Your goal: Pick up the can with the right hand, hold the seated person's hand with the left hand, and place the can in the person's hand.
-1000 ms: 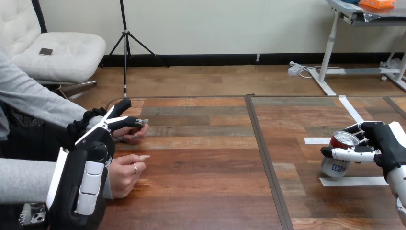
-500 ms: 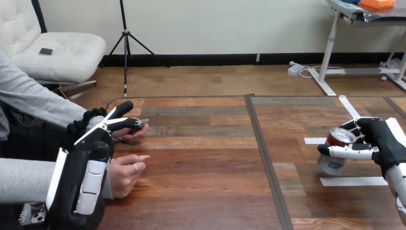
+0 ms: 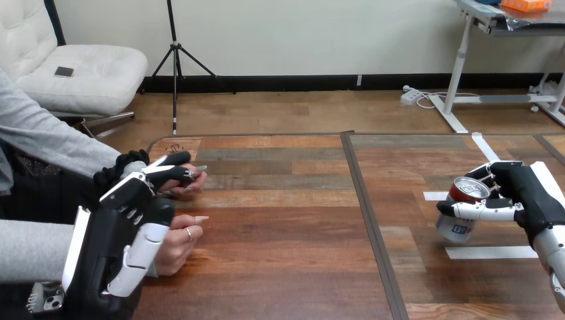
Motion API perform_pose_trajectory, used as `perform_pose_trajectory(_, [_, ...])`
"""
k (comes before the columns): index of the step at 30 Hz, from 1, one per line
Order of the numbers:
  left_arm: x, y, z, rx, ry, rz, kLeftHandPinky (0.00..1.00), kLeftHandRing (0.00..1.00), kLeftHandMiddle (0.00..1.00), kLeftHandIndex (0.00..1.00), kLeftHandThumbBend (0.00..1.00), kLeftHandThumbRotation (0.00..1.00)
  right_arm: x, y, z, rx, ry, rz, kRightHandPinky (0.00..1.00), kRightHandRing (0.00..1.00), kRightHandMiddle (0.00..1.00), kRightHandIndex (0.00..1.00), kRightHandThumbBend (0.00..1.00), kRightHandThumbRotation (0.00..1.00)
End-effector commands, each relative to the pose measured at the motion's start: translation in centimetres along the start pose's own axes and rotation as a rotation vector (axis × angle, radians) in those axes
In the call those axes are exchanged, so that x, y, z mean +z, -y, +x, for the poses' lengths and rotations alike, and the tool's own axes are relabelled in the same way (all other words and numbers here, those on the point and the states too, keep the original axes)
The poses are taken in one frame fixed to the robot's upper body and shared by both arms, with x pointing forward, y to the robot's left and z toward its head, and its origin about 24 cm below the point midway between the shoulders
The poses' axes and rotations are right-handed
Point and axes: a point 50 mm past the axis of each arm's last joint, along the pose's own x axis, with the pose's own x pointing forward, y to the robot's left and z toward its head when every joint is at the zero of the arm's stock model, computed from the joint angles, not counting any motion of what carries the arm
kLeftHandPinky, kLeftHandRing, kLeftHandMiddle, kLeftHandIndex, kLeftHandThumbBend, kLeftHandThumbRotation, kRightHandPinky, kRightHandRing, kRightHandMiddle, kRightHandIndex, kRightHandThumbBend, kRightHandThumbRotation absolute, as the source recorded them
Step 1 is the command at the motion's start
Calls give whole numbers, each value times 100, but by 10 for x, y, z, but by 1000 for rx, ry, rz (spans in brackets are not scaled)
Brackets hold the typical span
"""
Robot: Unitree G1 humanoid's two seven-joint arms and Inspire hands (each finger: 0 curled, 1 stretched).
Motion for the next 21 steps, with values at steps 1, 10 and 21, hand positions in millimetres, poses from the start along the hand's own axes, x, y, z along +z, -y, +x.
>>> perform_pose_trajectory(1, [8, -6, 16, -12, 74, 91, 52, 74, 73, 62, 75, 64, 36, 24, 13, -78, 147, -2, 32, 36, 42, 44, 82, 0])
perform_pose_trajectory(10, [12, -16, 14, -66, 34, 261, 60, 81, 83, 74, 95, 59, 39, 24, 14, -73, 171, -1, 29, 33, 41, 45, 83, 0])
perform_pose_trajectory(21, [23, -27, 17, -81, 25, 470, 81, 95, 97, 90, 100, 52, 40, 23, 15, -82, 167, 11, 28, 33, 41, 44, 84, 0])
